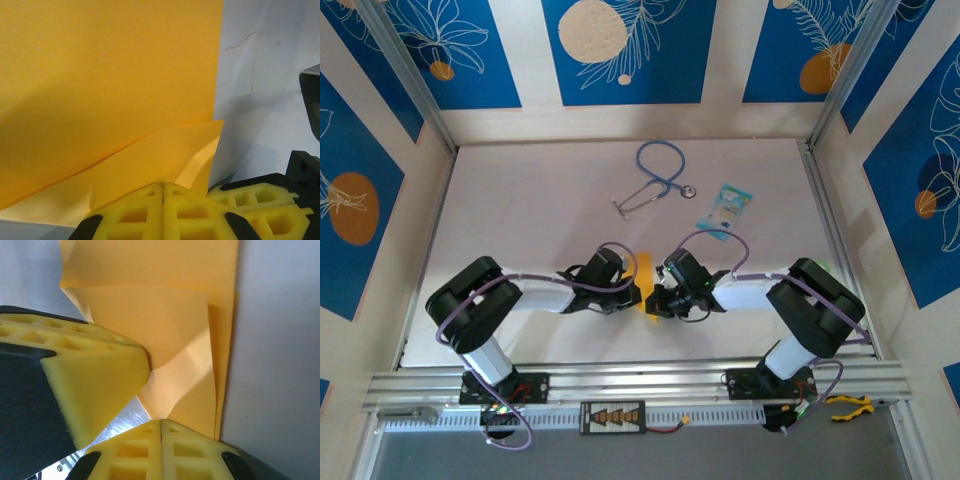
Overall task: Fold a paper plane with a square sheet of paper (pick it up from the middle)
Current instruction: Third fold the triangle at the center of the table.
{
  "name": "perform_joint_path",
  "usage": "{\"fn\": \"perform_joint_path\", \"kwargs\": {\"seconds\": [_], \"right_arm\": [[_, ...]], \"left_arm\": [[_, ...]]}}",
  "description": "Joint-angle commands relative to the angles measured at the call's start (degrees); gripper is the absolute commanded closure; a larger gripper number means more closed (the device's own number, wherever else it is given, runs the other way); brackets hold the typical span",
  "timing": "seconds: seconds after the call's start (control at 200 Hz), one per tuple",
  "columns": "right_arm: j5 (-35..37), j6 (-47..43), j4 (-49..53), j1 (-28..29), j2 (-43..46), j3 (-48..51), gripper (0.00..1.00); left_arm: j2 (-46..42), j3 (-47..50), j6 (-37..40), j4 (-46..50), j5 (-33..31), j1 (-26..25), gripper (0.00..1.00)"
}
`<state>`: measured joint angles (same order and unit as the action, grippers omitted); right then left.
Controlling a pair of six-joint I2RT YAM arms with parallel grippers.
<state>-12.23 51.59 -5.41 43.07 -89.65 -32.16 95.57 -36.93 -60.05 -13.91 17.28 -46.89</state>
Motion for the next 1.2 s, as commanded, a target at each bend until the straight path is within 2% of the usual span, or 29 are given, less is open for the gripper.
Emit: {"fn": "perform_joint_path", "kwargs": {"seconds": [0.0,0.69,0.925,1.196], "right_arm": [[2.82,0.39,5.93,-0.62,-0.36,2.54,1.00],[3.22,-0.53,6.89,-0.88,0.96,3.01,1.00],[2.87,-0.80,6.51,-1.08,0.79,3.00,1.00],[2.57,-1.09,6.55,-1.30,0.48,2.31,1.00]], "left_arm": [[1.19,1.74,1.45,2.44,-2.29,1.29,1.00],[-0.71,2.57,7.27,4.38,1.07,14.48,1.00],[-4.23,0.90,9.07,6.97,1.50,15.03,0.98],[-9.64,2.27,7.71,3.60,3.42,14.14,0.92]]}}
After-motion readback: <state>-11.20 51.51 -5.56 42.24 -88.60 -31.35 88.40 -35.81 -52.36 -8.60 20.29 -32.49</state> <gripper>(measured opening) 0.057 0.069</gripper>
